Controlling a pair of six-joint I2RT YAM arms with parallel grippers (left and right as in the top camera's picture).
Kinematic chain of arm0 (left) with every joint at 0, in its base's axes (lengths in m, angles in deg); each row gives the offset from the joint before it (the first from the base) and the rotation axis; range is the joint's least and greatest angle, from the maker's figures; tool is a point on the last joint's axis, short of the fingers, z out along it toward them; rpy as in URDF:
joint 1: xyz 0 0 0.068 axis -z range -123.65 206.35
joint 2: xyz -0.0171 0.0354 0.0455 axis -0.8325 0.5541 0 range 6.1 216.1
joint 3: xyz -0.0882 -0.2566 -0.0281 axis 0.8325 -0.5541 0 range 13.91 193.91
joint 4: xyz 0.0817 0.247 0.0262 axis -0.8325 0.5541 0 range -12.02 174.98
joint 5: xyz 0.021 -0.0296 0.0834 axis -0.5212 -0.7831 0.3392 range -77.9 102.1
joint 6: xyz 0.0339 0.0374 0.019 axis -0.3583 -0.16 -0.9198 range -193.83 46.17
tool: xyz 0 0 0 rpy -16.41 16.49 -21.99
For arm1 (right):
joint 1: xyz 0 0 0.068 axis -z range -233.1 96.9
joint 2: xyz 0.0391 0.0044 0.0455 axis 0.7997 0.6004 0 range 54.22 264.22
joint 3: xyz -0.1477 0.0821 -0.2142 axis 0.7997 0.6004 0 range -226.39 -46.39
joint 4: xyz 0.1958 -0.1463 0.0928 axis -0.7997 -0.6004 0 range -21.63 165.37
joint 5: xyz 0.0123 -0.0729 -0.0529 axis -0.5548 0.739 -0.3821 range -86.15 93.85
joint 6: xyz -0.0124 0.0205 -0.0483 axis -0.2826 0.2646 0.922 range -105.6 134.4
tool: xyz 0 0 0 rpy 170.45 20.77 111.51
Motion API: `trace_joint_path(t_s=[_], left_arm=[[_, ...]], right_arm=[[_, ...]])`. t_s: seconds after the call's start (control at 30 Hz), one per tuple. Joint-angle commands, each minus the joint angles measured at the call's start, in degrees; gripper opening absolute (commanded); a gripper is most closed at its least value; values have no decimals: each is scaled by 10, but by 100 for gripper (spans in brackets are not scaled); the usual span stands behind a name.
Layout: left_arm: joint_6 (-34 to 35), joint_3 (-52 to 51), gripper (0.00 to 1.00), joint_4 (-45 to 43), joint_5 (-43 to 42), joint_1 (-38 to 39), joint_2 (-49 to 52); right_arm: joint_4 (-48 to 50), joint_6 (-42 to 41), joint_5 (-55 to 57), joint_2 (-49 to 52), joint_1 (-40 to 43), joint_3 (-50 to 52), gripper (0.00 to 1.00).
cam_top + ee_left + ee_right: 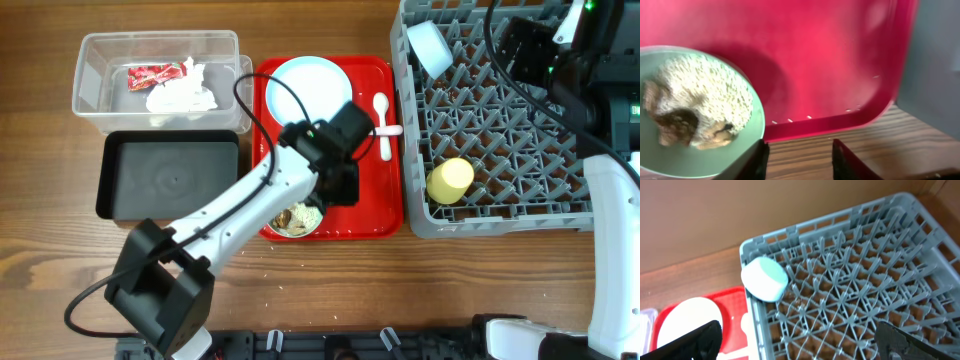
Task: Sort waste into correct bins and load items into the dishwasher rack
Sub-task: 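Grasp the green bowl with the left gripper and move it over the black tray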
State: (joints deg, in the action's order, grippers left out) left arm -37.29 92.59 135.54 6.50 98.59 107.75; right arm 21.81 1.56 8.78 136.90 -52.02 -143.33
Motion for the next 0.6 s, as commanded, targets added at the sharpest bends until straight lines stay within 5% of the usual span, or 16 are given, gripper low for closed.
trace_joint_path(t_s=[0.0,0.17,0.3,0.43,0.57], left_arm=[[58,-62,34,-45,64,6,-3],[61,-120,30,-104,97,6,18],[59,-120,4,-111,102,6,37],[49,-114,4,-99,97,6,34],[-45,-6,4,10,41,-23,-27]], right_arm=[[-11,-8,-21,4,1,0,100],[-31,-8,-21,4,1,0,100],[-36,-8,-21,4,1,0,100],[-41,-8,-20,4,1,0,100],[-43,-8,-20,4,1,0,100]])
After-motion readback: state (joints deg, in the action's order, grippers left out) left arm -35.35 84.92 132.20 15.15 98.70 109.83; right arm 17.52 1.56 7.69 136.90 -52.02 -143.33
